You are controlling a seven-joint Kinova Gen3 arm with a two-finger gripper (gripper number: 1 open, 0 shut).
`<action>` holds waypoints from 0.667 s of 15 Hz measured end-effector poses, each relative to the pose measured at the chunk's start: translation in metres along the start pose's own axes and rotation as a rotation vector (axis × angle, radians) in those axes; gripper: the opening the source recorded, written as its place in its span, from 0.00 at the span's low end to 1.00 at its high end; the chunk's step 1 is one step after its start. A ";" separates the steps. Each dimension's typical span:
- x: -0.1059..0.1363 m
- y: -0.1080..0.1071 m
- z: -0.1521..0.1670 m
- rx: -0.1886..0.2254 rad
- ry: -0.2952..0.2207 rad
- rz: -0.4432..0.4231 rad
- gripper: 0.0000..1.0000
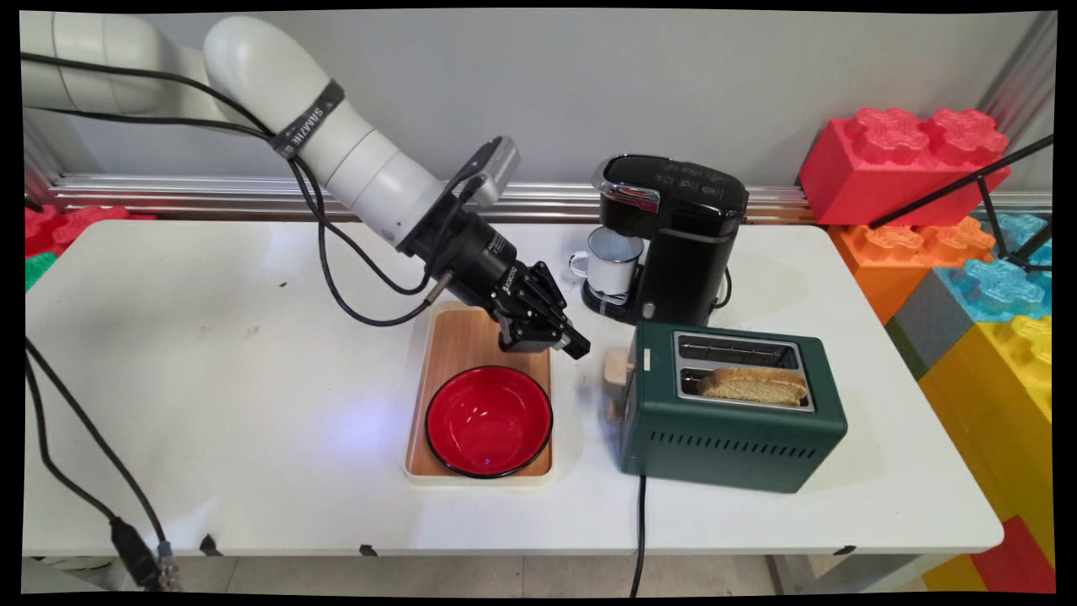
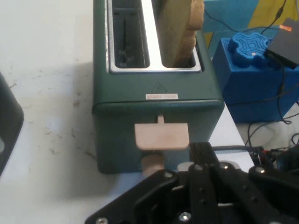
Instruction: Press the toaster switch
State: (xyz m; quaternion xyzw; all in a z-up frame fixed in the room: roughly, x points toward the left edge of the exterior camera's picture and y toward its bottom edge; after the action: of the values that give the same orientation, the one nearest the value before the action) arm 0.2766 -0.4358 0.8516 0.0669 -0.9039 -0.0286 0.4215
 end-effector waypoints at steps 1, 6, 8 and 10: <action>-0.002 -0.001 0.002 -0.002 0.010 -0.002 0.00; -0.016 -0.006 0.016 -0.010 0.055 -0.003 0.00; -0.021 -0.010 0.022 -0.006 0.071 -0.005 0.00; -0.024 -0.013 0.028 -0.004 0.086 -0.010 0.00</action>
State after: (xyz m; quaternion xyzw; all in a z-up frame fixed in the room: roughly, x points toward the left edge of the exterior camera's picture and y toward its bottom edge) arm 0.2721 -0.4451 0.8143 0.0718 -0.8846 -0.0294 0.4599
